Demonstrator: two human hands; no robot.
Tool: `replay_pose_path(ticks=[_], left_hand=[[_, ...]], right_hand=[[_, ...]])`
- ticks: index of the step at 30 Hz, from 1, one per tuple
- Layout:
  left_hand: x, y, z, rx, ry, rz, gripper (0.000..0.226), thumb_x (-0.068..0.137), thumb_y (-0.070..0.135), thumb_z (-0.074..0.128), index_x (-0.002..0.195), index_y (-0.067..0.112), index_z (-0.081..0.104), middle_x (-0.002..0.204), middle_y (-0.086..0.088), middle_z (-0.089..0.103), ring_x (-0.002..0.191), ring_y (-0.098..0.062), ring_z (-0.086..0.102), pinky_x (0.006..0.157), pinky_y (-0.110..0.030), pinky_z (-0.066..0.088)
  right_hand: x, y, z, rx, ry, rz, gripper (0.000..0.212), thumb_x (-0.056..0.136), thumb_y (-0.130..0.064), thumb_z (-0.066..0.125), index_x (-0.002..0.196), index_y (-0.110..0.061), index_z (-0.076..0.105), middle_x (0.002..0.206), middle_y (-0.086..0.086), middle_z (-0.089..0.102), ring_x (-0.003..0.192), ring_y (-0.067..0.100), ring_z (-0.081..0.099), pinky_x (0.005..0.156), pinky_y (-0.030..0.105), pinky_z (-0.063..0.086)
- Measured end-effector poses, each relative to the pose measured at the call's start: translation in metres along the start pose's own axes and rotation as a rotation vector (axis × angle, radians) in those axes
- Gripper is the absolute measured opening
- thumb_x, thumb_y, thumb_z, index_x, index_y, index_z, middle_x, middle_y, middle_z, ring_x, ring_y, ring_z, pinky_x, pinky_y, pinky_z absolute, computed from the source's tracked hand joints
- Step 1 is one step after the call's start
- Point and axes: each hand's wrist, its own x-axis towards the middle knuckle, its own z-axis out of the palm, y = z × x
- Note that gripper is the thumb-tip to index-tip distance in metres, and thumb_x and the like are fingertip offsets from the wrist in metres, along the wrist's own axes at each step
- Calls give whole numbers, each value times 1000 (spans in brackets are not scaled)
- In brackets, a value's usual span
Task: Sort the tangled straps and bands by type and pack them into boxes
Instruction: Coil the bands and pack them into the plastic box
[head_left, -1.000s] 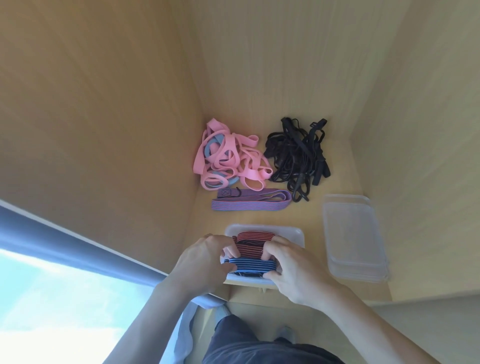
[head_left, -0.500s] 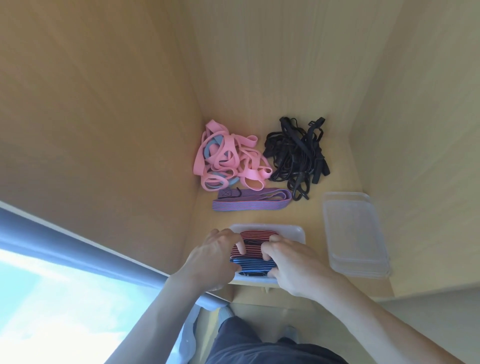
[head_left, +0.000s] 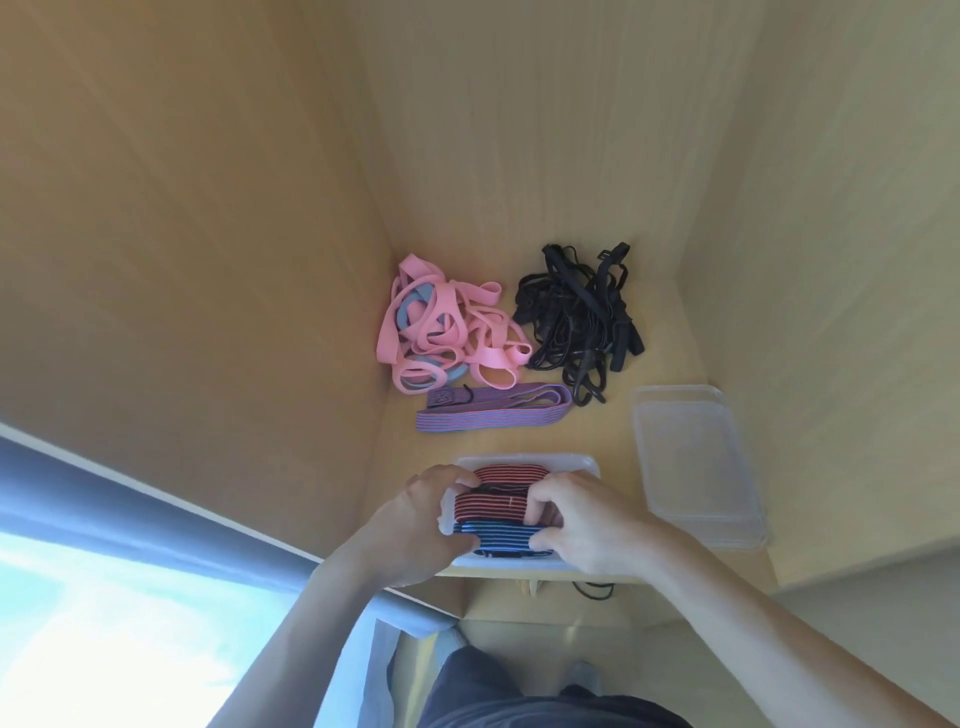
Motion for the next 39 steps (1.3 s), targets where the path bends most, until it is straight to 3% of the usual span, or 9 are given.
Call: replay_pose_path(ticks=[6,11,15,22,26,29,32,35,39], left_hand=[[0,0,8,-17,61,15,50,79,33,83,119,34,54,116,23,54,89,18,48,76,-5,36],[0,1,15,17,81,18,53,76,31,84,114,37,47,115,20,52,103,-3,51,82,-15,38],[1,6,13,17,64,20,52,75,30,84,108,38,44,110,22,51,93,0,52,70,-9,36],[-9,1,8,-54,63,10,39,84,39,76,114,39,51,113,24,53,80,14,52,70,-7,37],[-9,5,2,-52,143,49,29,86,41,74,108,37,56,114,24,53,79,2,55,72,-10,40],[-6,8,-4,-102,217,38,19,89,36,71,103,34,60,112,21,56,72,-9,56,77,-23,47],[-1,6,-9,-143,281,8,15,90,30,70,104,32,62,111,21,59,70,-8,55,76,-23,47],[4,-2,-11,-176,318,-51,13,91,27,68,101,33,63,109,18,62,64,3,52,70,-17,42],[6,-12,-9,-232,351,-122,14,90,21,67,94,34,62,101,16,65,59,10,51,64,-10,39]], right_hand=[[5,-7,9,-64,51,76,29,74,-32,83,75,-24,56,88,-14,55,78,9,58,61,27,41],[3,-10,16,-87,84,148,30,72,-35,85,75,-26,57,91,-14,51,81,14,58,59,25,39],[1,-13,16,-91,104,172,28,69,-34,87,71,-24,61,87,-14,54,76,11,59,53,23,36],[-6,-17,-9,-93,76,101,19,78,-38,78,70,-24,67,80,-14,63,77,5,60,69,29,52],[2,-20,-41,-10,242,47,22,84,-33,75,64,-26,68,70,-12,67,72,2,63,73,31,55],[19,-13,-60,-18,335,36,16,87,-25,70,72,-26,67,79,-12,67,81,6,64,77,33,55],[46,-8,-68,-196,366,39,5,89,-26,71,92,-25,67,102,-7,57,103,19,58,84,31,46],[71,-11,-67,-360,304,44,37,88,-34,72,121,-19,61,121,-1,52,117,23,48,95,36,44],[97,-19,-59,-552,247,59,67,83,-43,74,138,-16,48,133,4,50,126,28,45,103,39,38]])
